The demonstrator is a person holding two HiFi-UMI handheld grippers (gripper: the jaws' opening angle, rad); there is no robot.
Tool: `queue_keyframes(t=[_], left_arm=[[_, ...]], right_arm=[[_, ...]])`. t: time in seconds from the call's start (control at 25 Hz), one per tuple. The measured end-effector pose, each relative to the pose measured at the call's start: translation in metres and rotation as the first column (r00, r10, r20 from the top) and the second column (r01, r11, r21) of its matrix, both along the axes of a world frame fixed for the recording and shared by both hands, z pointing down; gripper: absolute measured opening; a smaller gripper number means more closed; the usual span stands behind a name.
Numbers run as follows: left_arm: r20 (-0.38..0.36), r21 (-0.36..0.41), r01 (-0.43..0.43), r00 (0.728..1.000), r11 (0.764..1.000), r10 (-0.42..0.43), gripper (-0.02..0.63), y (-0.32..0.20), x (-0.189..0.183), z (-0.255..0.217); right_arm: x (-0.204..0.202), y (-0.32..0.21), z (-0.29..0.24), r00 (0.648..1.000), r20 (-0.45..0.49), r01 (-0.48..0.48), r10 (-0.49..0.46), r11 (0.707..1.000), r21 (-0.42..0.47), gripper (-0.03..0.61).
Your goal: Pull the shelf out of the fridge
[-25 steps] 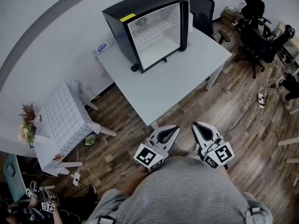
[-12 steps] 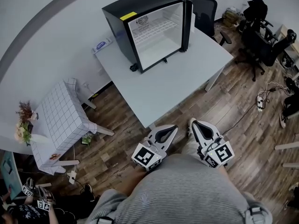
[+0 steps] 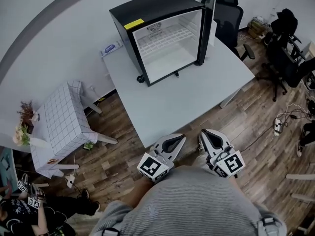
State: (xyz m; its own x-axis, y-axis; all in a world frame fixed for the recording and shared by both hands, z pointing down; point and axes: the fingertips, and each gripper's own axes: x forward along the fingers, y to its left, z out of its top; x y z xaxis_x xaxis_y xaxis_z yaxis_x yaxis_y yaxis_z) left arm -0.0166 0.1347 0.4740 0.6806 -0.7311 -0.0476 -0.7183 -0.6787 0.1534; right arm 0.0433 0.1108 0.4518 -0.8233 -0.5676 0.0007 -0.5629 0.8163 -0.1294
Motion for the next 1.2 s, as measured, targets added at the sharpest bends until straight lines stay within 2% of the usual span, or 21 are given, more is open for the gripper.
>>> queue_keyframes(t=[0.36,0.48,0.68,0.84,1.04,1.2], left_arm=[[-0.008,0.024,0.096,0.995,0.995,-0.095,0.011,-0.116,0.038,-0.011],[-0.02,0.045,0.137,0.99,0.99,-0.136,0.011,-0.148,0.048,-0.014],[-0.005,0.024,0.196,0.981,0.98,-0.196,0.011,-0.194,0.059,-0.008],[-0.006,0.01,0.275,0.961,0.961,-0.275,0.011,-0.227,0.063,-0.009],[-0.004,0.005,0.378,0.926,0.926,-0.378,0.011,-0.257,0.059,-0.022],[-0.006,-0.003,0.415,0.91,0.91,-0.415,0.011,-0.275,0.062,-0.029]], right_arm=[[0.043,-0.123,-0.001,0.998,-0.026,0.056,-0.055,0.998,0.035,0.014],[0.052,-0.155,0.002,0.995,-0.03,0.092,-0.091,0.995,0.033,0.014],[0.059,-0.202,0.003,0.983,-0.029,0.181,-0.18,0.983,0.031,0.014],[0.061,-0.238,-0.002,0.967,-0.045,0.253,-0.25,0.966,0.049,0.014],[0.055,-0.274,-0.019,0.942,-0.014,0.335,-0.334,0.94,0.059,0.014],[0.055,-0.297,-0.028,0.933,-0.01,0.36,-0.361,0.93,0.066,0.014]])
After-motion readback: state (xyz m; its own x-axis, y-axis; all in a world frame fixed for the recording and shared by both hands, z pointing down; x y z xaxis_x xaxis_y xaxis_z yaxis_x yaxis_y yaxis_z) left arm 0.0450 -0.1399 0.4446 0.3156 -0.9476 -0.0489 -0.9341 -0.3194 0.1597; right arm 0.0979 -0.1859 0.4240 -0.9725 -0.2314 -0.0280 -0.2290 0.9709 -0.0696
